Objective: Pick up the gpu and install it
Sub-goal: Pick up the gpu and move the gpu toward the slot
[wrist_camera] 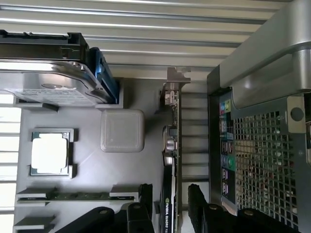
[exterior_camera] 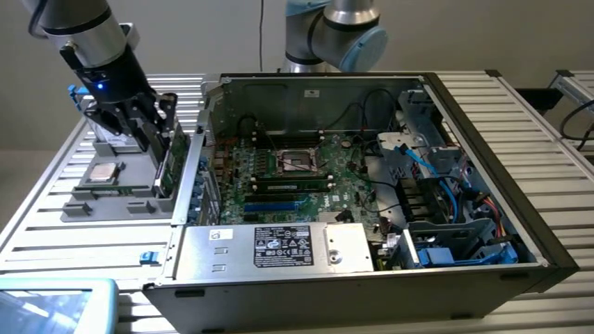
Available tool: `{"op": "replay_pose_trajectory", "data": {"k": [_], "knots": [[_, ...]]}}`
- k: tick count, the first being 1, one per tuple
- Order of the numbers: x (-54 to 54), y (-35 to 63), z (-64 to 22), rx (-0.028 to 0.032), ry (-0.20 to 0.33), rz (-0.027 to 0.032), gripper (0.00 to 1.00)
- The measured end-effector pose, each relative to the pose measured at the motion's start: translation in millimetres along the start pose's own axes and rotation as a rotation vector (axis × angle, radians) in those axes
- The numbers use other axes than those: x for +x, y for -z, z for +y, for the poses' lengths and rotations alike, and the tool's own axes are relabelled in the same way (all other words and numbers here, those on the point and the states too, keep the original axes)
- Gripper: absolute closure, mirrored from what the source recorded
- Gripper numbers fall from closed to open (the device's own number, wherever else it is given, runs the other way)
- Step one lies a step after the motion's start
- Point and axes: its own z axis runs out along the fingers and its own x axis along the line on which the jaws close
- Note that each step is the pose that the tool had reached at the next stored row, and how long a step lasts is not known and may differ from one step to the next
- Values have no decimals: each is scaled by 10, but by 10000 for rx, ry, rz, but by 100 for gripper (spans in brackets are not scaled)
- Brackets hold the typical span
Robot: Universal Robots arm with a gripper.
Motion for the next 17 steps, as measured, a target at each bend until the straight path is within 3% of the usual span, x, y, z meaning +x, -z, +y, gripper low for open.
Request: {"op": "replay_pose_trajectory", "data": {"k": [7,17], "knots": [[10,-101,-39,-184,-11,-49,56],[17,-239,-91,-586,-53,-50,56]]}}
